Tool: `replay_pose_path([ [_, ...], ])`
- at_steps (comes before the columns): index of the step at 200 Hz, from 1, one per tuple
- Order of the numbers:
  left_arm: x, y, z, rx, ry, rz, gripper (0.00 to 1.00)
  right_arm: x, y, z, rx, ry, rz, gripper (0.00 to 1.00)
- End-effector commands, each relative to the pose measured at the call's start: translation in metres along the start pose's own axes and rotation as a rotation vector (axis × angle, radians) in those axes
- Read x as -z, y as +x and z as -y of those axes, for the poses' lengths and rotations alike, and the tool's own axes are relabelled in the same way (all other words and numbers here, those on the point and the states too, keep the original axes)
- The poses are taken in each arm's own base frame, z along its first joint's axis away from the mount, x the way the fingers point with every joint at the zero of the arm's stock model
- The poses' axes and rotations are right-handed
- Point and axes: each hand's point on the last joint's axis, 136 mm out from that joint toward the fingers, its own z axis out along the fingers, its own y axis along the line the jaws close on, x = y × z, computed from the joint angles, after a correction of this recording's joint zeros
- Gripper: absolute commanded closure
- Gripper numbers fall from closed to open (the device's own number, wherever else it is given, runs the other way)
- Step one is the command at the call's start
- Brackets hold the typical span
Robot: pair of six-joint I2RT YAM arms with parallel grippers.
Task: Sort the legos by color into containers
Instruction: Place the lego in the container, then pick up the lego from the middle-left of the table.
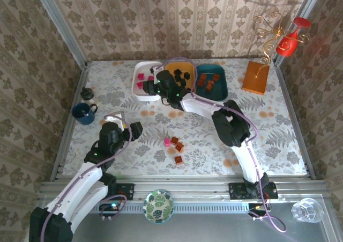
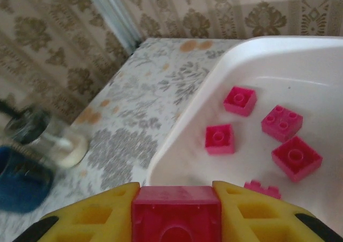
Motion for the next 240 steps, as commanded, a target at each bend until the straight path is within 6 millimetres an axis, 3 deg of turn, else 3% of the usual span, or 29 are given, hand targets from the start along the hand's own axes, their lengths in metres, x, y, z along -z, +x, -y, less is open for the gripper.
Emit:
replay_pose_path([
  [1, 0.004, 0.005, 0.000, 0.021, 0.008, -0.029, 0.18, -0.026, 0.001, 0.025, -0.093, 0.072, -0.020, 0.58],
  [18, 0.004, 0.006, 0.004, 0.017, 0.026, -0.045, 0.17, -0.037, -0.004, 0.027, -0.109, 0.057, -0.050, 0.46],
  [34, 0.001, 0.009, 0.005, 0.021, 0.034, -0.066, 0.17, -0.032, -0.014, 0.021, -0.091, 0.024, -0.057, 0.34],
  [58, -0.004, 0.011, 0.013, 0.043, 0.076, -0.079, 0.17, -0.003, -0.030, 0.010, -0.038, -0.010, -0.058, 0.27],
  [77, -0.009, 0.014, 0.025, 0.063, 0.121, -0.102, 0.17, 0.033, -0.040, 0.002, -0.003, -0.045, -0.045, 0.25],
  [105, -0.014, 0.032, 0.049, -0.006, 0.141, -0.177, 0.18, 0.089, -0.018, 0.010, 0.055, -0.025, -0.116, 0.21],
  [142, -0.019, 0.065, 0.083, -0.087, 0.158, -0.296, 0.19, 0.167, 0.034, 0.055, 0.036, 0.076, -0.214, 0.14],
  [172, -0.025, 0.091, 0.095, -0.154, 0.125, -0.366, 0.22, 0.221, 0.056, 0.087, 0.053, 0.173, -0.239, 0.12],
  [189, -0.031, 0.099, 0.101, -0.198, 0.104, -0.390, 0.24, 0.241, 0.071, 0.101, 0.073, 0.223, -0.256, 0.11],
  [201, -0.036, 0.104, 0.104, -0.220, 0.088, -0.405, 0.24, 0.254, 0.071, 0.104, 0.086, 0.240, -0.229, 0.11],
  [240, -0.056, 0.119, 0.114, -0.240, 0.069, -0.449, 0.28, 0.266, 0.088, 0.117, 0.089, 0.267, -0.203, 0.10],
])
